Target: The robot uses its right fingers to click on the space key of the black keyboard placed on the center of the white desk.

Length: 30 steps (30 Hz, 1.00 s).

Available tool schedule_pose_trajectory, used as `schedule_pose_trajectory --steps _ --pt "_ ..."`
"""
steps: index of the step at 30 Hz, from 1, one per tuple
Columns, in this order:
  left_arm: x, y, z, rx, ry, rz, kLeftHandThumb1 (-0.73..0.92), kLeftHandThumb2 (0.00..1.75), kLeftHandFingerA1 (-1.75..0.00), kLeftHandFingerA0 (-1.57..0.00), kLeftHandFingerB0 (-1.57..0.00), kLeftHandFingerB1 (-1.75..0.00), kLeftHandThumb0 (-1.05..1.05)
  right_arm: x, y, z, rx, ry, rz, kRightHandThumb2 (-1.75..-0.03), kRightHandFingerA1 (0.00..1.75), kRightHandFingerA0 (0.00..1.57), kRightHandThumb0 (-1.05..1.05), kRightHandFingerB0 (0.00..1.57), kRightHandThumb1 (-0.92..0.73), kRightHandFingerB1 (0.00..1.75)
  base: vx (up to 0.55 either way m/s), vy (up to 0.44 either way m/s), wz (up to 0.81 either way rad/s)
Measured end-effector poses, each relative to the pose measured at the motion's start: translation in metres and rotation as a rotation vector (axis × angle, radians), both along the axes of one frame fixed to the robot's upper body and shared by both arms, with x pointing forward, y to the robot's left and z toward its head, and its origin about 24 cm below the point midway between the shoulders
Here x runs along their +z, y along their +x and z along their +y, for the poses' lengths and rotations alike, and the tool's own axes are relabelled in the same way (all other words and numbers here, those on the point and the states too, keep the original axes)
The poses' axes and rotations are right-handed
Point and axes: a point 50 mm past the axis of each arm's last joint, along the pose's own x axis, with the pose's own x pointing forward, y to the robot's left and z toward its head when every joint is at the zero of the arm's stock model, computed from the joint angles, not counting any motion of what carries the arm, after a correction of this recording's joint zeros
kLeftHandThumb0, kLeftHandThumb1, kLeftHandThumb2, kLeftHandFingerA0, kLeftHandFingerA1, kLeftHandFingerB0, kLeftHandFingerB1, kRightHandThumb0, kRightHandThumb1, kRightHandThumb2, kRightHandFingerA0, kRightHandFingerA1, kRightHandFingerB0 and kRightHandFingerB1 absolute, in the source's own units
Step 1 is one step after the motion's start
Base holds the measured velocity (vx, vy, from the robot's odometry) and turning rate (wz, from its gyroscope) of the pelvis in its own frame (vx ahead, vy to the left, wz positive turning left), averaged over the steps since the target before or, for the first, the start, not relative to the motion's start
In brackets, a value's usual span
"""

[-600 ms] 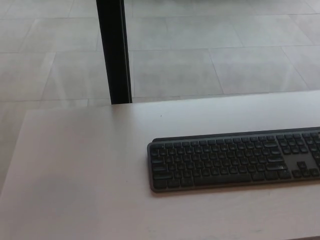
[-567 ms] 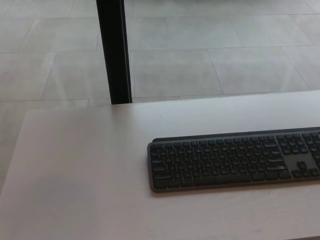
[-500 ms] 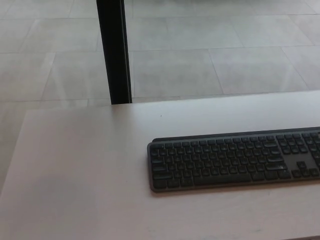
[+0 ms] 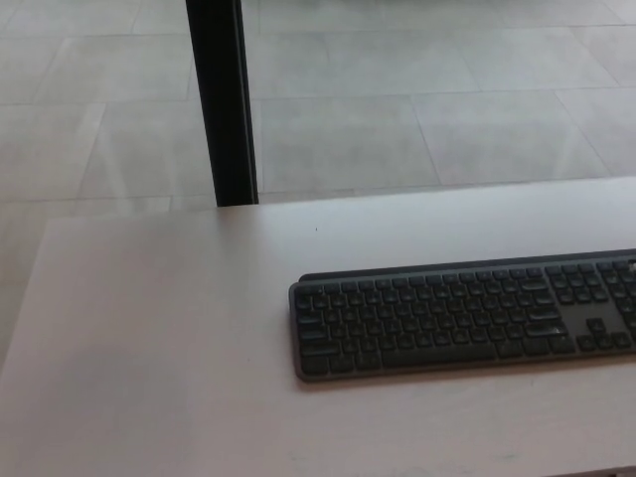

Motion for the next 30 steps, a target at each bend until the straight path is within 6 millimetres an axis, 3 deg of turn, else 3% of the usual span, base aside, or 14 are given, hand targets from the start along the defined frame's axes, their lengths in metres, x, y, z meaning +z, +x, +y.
schedule_pose_trajectory --steps 3,4,5,8,10,13,14,16,22,23,24,30 --pt "0.001 0.001 0.001 0.009 0.002 -0.011 0.56 0.57 -0.97 -0.87 -0.75 -0.59 -0.42 0.037 0.023 0.0 0.012 -0.06 -0.126 -0.57 0.65 0.84 -0.48 0.63 -0.59 0.51 0.0 0.0 0.0" --pt "0.001 0.001 0.001 0.011 0.002 -0.015 0.56 0.57 -0.96 -0.88 -0.76 -0.59 -0.42 0.054 0.033 0.003 0.033 -0.094 -0.172 -0.57 0.64 0.92 -0.52 0.69 -0.55 0.49 0.0 0.0 0.0" --pt "0.001 0.001 0.001 0.012 0.002 -0.017 0.56 0.57 -0.94 -0.87 -0.76 -0.58 -0.42 0.063 0.038 0.005 0.048 -0.114 -0.197 -0.57 0.76 1.01 -0.5 0.68 -0.55 0.51 0.0 0.0 0.0" --pt "0.001 0.001 0.0 0.014 0.001 -0.017 0.56 0.56 -0.93 -0.85 -0.75 -0.58 -0.39 0.081 0.05 0.013 0.091 -0.159 -0.245 -0.58 0.75 1.0 -0.48 0.68 -0.57 0.45 0.0 0.0 0.0" --pt "0.0 0.001 0.0 0.015 0.0 -0.018 0.55 0.56 -0.91 -0.85 -0.76 -0.58 -0.41 0.097 0.063 0.025 0.145 -0.202 -0.283 -0.59 0.84 0.85 -0.35 0.58 -0.65 0.43 0.0 0.0 0.0" --pt "0.0 0.001 0.0 0.015 -0.001 -0.019 0.56 0.57 -0.94 -0.89 -0.76 -0.58 -0.41 0.109 0.076 0.041 0.217 -0.252 -0.3 -0.59 0.86 0.86 -0.34 0.58 -0.63 0.43 0.0 0.0 0.0" --pt "0.0 0.001 0.0 0.015 -0.001 -0.019 0.55 0.56 -0.86 -0.84 -0.76 -0.58 -0.38 0.112 0.079 0.046 0.238 -0.265 -0.304 -0.59 0.85 0.85 -0.35 0.56 -0.65 0.43 0.0 0.0 0.0" --pt "0.0 0.002 0.0 0.015 -0.001 -0.02 0.54 0.57 -0.88 -0.87 -0.75 -0.57 -0.42 0.119 0.09 0.063 0.309 -0.298 -0.311 -0.58 0.9 0.89 -0.33 0.58 -0.63 0.44 0.0 0.0 0.0" --pt "0.001 0.003 0.0 0.015 0.0 -0.022 0.56 0.57 -0.81 -0.79 -0.73 -0.57 -0.39 0.135 0.121 0.116 0.548 -0.405 -0.29 -0.57 0.76 0.96 -0.32 0.61 -0.58 0.42 0.0 0.0 0.0" --pt "0.001 0.003 0.0 0.015 0.001 -0.022 0.56 0.56 -0.83 -0.81 -0.76 -0.58 -0.4 0.135 0.122 0.119 0.563 -0.41 -0.287 -0.77 0.85 0.93 -0.4 0.55 -0.48 0.54 0.0 0.0 0.0" --pt "0.001 0.003 0.0 0.016 0.002 -0.022 0.55 0.56 -0.93 -0.84 -0.75 -0.58 -0.41 0.133 0.131 0.133 0.635 -0.431 -0.262 -0.57 0.85 0.94 -0.33 0.59 -0.57 0.43 0.0 0.0 0.0" --pt "0.001 0.003 0.0 0.018 0.003 -0.022 0.55 0.57 -0.86 -0.85 -0.75 -0.58 -0.4 0.113 0.154 0.179 0.878 -0.487 -0.132 -0.57 0.93 0.97 -0.37 0.63 -0.56 0.44 0.0 0.0 0.0"
